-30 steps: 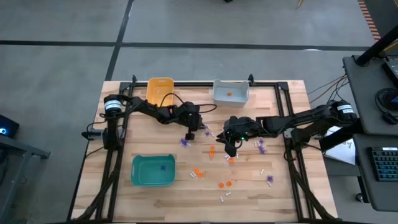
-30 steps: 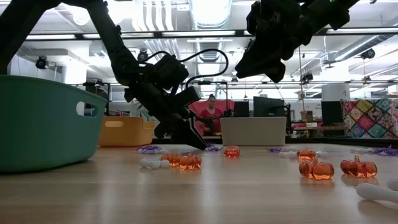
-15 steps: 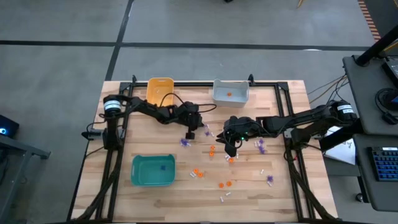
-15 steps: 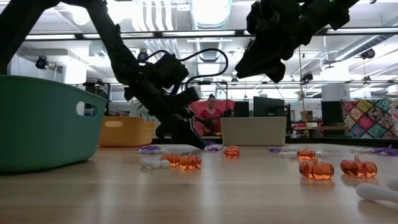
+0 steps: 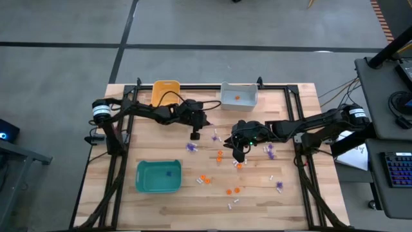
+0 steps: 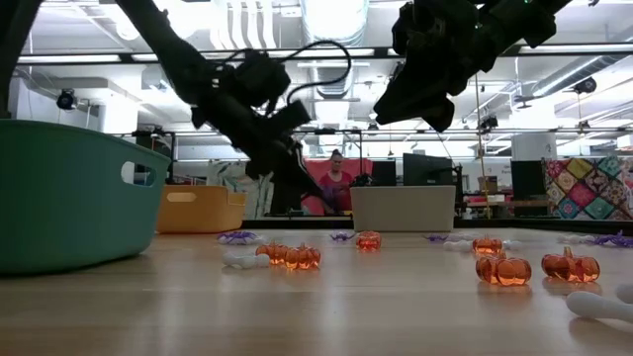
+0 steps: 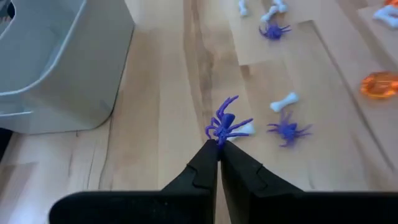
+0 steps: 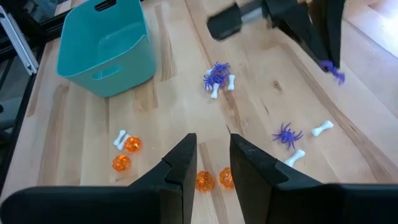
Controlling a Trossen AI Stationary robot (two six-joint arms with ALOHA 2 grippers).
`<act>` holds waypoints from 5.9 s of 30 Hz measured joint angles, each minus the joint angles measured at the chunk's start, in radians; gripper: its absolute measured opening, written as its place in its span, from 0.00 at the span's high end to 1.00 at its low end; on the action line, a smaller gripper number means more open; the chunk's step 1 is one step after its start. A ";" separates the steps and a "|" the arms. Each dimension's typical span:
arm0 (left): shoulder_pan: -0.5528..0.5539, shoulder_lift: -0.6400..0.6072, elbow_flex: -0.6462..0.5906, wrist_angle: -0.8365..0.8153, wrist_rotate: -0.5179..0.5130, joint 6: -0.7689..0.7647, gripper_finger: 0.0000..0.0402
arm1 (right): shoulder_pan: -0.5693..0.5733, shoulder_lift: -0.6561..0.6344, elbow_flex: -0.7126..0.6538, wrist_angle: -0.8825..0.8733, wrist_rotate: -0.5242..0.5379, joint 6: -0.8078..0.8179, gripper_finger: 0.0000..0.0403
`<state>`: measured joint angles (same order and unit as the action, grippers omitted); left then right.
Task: Sort Halloween decoration
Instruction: Put the blue spider toy into the green bin, then put the white bone toy into the orange bin
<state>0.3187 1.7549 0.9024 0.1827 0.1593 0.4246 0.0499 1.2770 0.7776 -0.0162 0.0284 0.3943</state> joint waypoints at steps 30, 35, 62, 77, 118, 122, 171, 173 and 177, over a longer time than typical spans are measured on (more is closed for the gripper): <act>-0.217 -0.640 0.000 -0.658 0.008 -0.456 1.00 | 0.000 0.000 0.000 0.007 0.000 -0.001 0.82; -0.303 -0.674 0.012 -0.718 0.009 -0.599 1.00 | 0.000 0.000 0.000 0.007 0.000 -0.001 0.82; -0.712 -0.559 0.084 -1.309 -0.030 -1.246 1.00 | 0.014 0.065 0.000 0.031 -0.001 -0.001 0.83; -0.810 -0.335 0.071 -1.371 -0.041 -1.248 1.00 | 0.014 0.064 0.000 0.030 -0.001 -0.001 0.83; -0.811 -0.194 0.069 -1.309 -0.046 -1.141 0.81 | 0.014 0.064 0.000 0.029 -0.001 -0.001 0.83; -0.811 -0.196 0.069 -1.309 -0.046 -1.144 0.72 | 0.014 0.064 0.000 0.029 -0.001 -0.001 0.83; -0.427 -0.814 -0.178 -0.337 -0.501 -0.282 0.81 | -0.115 0.063 0.131 -0.281 0.001 0.222 0.83; -0.402 -0.841 -0.226 -0.273 -0.501 -0.266 0.81 | -0.123 0.063 0.160 -0.358 0.001 0.222 0.83; -0.328 -0.877 -0.275 -0.199 -0.479 -0.249 0.81 | -0.139 0.063 0.209 -0.504 0.002 0.224 0.83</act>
<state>-0.0089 0.8780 0.6275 -0.0158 -0.3196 0.1759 -0.0895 1.3396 0.9862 -0.5206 0.0299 0.6178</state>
